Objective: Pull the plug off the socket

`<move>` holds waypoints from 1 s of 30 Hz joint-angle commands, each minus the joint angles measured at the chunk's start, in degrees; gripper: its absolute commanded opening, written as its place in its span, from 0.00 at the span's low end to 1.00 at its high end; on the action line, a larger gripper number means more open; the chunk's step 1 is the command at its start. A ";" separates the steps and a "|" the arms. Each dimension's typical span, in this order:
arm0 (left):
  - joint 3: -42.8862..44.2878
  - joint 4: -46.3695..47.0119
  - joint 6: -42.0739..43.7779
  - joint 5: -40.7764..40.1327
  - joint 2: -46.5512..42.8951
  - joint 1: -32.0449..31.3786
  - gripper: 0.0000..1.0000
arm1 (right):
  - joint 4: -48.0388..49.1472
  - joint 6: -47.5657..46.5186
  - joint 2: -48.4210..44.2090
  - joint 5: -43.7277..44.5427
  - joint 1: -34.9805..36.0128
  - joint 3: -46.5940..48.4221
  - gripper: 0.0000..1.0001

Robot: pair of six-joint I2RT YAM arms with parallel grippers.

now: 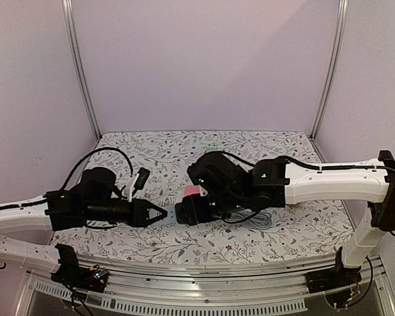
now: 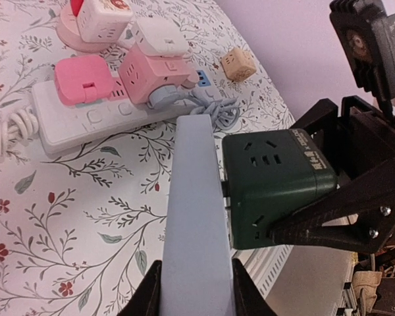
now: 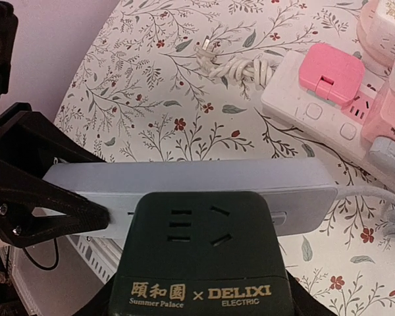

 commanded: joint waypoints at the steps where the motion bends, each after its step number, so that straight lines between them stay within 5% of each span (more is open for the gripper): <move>1: 2.08 -8.29 3.14 -3.76 3.57 0.84 0.00 | -10.14 -1.31 2.92 8.11 0.47 5.32 0.16; 13: 1.58 -5.27 4.08 -0.85 6.22 0.84 0.00 | -12.64 -2.61 5.07 9.50 1.40 7.66 0.16; 23: -0.99 -0.90 4.89 5.93 4.15 0.84 0.00 | 5.90 2.58 -3.56 -4.26 -5.15 -7.42 0.16; 30: -1.75 -0.83 4.56 5.76 3.62 0.84 0.00 | 5.02 2.89 -3.93 -4.58 -5.86 -7.97 0.16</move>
